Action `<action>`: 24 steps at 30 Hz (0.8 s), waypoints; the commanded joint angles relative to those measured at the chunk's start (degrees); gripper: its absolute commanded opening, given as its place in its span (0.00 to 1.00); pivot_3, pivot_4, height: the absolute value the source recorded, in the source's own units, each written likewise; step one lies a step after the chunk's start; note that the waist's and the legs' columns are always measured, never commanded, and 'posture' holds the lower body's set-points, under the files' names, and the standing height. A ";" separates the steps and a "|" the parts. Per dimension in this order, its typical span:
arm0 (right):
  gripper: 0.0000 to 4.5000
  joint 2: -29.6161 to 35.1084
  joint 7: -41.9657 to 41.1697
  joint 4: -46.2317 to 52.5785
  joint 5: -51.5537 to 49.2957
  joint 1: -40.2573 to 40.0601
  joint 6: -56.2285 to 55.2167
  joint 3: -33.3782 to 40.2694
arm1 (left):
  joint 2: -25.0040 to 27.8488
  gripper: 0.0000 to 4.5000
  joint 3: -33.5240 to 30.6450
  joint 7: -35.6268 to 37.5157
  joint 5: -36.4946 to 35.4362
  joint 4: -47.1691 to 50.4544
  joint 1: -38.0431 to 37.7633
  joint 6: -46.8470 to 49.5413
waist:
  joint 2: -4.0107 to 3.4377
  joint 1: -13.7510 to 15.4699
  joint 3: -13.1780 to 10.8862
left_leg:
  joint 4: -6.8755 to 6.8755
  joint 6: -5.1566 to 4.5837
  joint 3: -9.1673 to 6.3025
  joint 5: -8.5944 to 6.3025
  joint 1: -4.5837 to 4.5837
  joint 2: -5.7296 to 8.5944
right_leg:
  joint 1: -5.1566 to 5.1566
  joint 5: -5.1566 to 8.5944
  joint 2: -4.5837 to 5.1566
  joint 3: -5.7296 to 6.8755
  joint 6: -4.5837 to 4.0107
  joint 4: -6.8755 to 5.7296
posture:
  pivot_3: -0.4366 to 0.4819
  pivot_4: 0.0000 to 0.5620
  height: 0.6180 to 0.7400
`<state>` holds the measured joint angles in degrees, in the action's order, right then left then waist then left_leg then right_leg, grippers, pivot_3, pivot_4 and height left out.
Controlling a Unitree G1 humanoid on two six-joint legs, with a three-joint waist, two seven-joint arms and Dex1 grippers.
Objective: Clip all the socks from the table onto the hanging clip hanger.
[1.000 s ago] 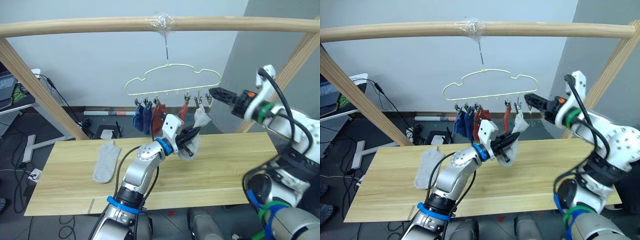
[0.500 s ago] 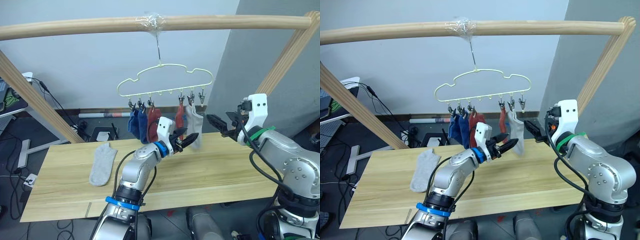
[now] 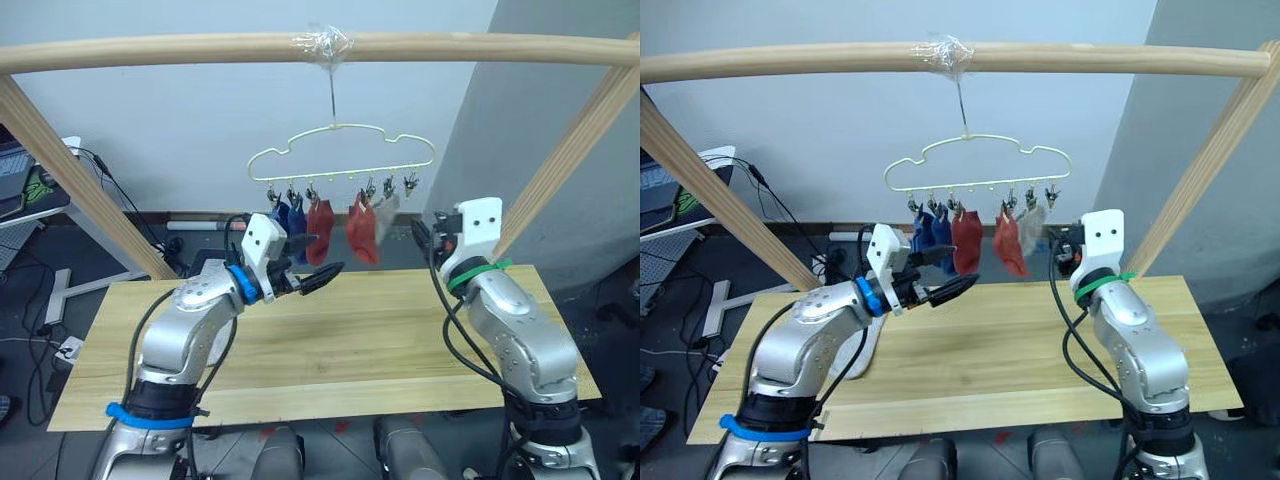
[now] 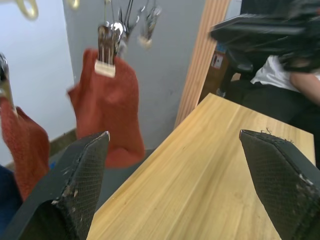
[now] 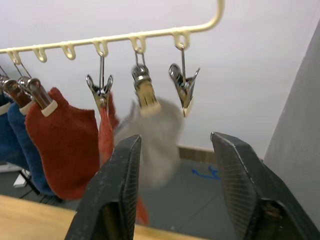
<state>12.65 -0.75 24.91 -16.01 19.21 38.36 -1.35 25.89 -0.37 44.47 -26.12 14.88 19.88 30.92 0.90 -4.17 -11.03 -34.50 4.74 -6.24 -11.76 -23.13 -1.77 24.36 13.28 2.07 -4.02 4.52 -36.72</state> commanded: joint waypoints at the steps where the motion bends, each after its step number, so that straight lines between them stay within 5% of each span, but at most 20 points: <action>1: 0.56 -1.28 0.25 -1.27 2.80 1.48 -4.23 -0.29 | 0.88 0.96 -2.17 -1.58 -2.84 6.37 0.03 1.74 | 0.00 0.53 0.00 | 0.00 0.00 0.00 0.00 0.01 0.00 | 0.00 0.00 0.00 0.01 0.00 -0.01 | 0.53 0.24 1.00; 24: 0.56 -5.60 0.16 -14.25 10.01 9.53 -10.53 0.74 | 3.15 0.96 -1.97 -3.52 -8.10 12.41 -2.28 5.34 | 0.00 2.02 0.01 | -0.05 0.00 -0.01 0.01 0.11 0.00 | -0.06 -0.02 -0.01 -0.01 0.02 -0.16 | 0.59 0.25 1.00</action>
<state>7.29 -0.80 9.43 -6.32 27.42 29.43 -1.28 28.68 -2.02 40.81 -33.14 24.67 17.18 36.37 0.90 -2.14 -11.02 -34.55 4.74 -6.24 -11.75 -23.02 -1.77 24.30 13.26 2.05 -4.03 4.54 -36.87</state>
